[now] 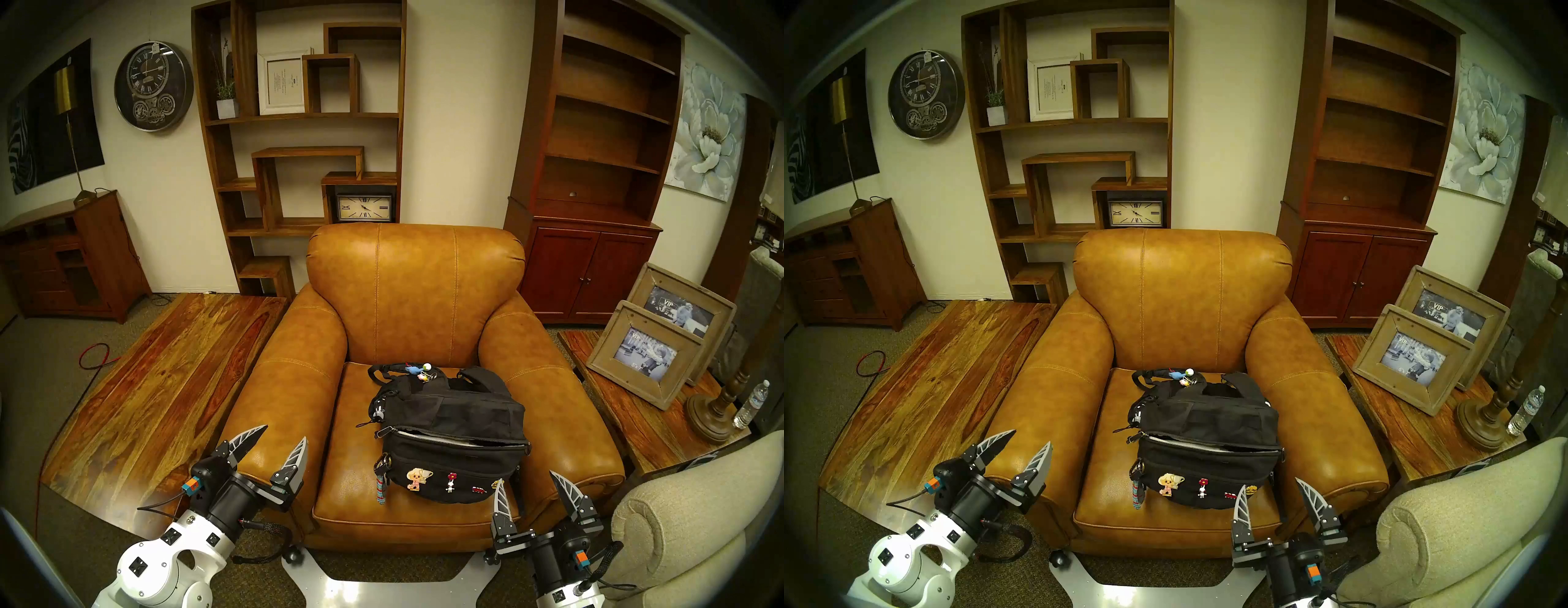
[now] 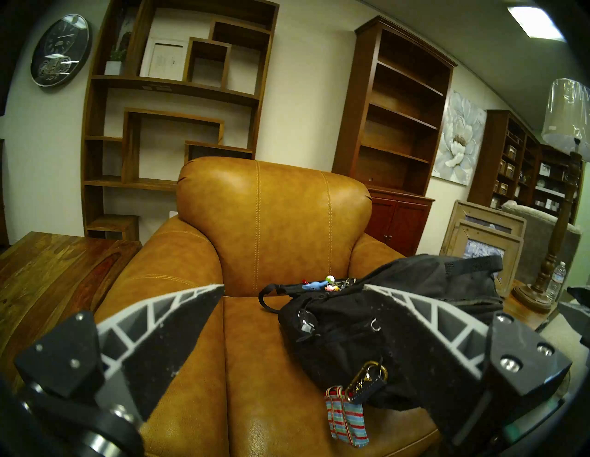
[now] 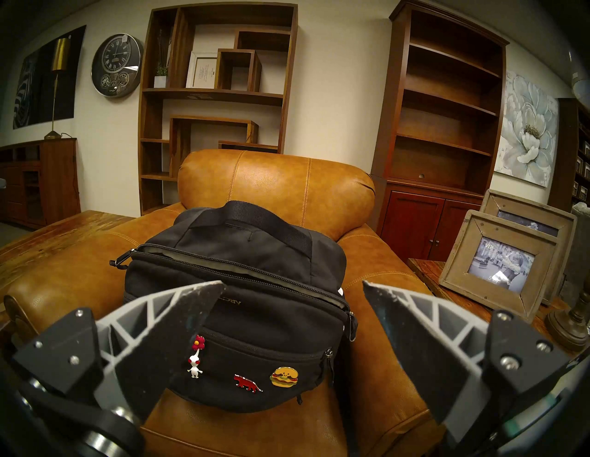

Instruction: Close a bag with a zipper

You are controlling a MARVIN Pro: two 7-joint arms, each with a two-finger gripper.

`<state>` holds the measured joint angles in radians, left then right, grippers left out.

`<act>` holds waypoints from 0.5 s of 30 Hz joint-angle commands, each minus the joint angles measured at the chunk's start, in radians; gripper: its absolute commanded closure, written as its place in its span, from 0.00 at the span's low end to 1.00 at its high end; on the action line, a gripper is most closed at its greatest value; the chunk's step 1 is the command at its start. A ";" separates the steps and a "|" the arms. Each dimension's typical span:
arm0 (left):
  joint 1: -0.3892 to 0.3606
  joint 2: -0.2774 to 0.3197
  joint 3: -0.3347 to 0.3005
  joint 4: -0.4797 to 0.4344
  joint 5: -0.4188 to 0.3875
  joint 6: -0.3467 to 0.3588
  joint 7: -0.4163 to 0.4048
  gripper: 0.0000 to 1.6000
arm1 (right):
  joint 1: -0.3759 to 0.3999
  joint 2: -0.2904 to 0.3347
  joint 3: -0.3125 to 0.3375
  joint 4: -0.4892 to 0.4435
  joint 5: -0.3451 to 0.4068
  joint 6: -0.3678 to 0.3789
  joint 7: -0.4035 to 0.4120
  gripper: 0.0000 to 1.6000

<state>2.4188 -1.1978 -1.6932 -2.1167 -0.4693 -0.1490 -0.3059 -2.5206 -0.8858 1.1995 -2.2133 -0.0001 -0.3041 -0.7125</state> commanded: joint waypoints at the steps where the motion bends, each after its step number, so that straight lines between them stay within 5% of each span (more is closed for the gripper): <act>1: -0.116 0.108 -0.026 0.056 -0.023 -0.008 -0.093 0.00 | 0.001 0.000 0.000 -0.012 0.000 -0.002 0.001 0.00; 15: -0.285 0.227 0.059 0.221 -0.065 0.009 -0.248 0.00 | 0.001 -0.002 0.000 -0.012 -0.002 -0.002 0.001 0.00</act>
<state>2.2340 -1.0388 -1.6651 -1.9405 -0.5193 -0.1417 -0.5021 -2.5204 -0.8877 1.1995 -2.2113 -0.0020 -0.3042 -0.7125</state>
